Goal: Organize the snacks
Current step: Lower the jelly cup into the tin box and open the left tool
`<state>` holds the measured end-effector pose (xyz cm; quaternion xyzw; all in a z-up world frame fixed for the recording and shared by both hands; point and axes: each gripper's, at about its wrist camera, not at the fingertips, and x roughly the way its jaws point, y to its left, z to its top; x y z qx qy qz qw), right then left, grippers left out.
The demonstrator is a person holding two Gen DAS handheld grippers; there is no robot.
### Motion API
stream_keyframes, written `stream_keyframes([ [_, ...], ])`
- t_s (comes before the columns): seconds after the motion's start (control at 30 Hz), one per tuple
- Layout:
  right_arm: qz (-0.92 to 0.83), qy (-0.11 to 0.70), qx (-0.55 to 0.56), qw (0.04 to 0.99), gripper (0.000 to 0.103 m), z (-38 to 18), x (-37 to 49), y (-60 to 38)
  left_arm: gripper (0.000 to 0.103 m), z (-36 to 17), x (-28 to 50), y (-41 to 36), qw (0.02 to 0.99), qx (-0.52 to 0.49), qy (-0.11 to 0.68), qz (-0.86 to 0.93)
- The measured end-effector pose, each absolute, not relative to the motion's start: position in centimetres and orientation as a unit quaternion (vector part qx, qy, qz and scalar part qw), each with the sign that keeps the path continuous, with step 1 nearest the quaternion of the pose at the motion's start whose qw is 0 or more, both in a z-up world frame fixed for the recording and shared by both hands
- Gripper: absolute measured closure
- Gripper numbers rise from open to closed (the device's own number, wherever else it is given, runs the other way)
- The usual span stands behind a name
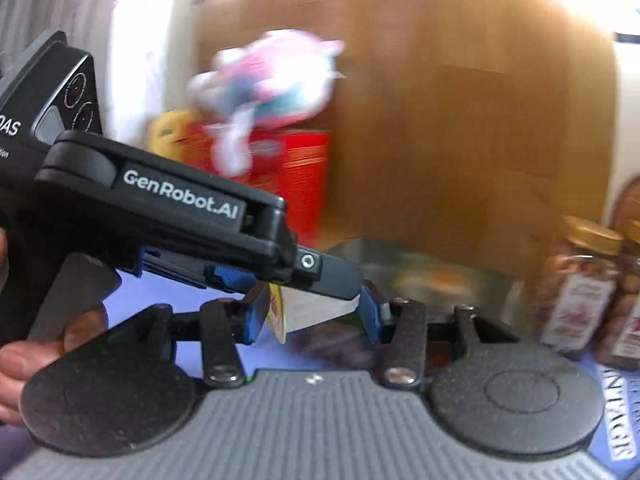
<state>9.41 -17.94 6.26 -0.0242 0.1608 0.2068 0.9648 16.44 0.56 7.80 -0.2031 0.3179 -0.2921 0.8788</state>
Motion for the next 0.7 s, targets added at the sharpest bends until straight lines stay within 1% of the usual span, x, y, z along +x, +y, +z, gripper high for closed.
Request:
stream_keyframes([
  [0.13, 0.186, 0.195, 0.015, 0.963, 0.052, 5.7, 14.4, -21.0, 0.054, 6.7, 21.2, -2.7, 0.876, -0.195, 0.341, -0.28],
  [0.23, 0.189, 0.231, 0.046, 0.953, 0.051, 4.5, 17.3, -22.0, 0.053, 5.4, 23.2, -3.6, 0.875, -0.191, 0.361, -0.26],
  [0.37, 0.187, 0.234, 0.055, 0.953, 0.048, 3.8, 17.4, -21.8, 0.043, 4.7, 23.4, -3.5, 0.879, -0.181, 0.365, -0.247],
  [0.4, 0.186, 0.232, 0.062, 0.953, 0.046, 3.8, 17.2, -22.0, 0.043, 4.8, 23.2, -3.3, 0.881, -0.178, 0.363, -0.244],
  [0.6, 0.187, 0.215, 0.113, 0.952, 0.046, 4.4, 12.9, -24.3, 0.043, 6.7, 19.5, -0.7, 0.891, -0.18, 0.334, -0.248],
  [0.7, 0.206, 0.218, 0.141, 0.944, 0.046, 3.9, 8.8, -25.7, 0.043, 6.1, 15.8, 0.7, 0.886, -0.178, 0.343, -0.257],
])
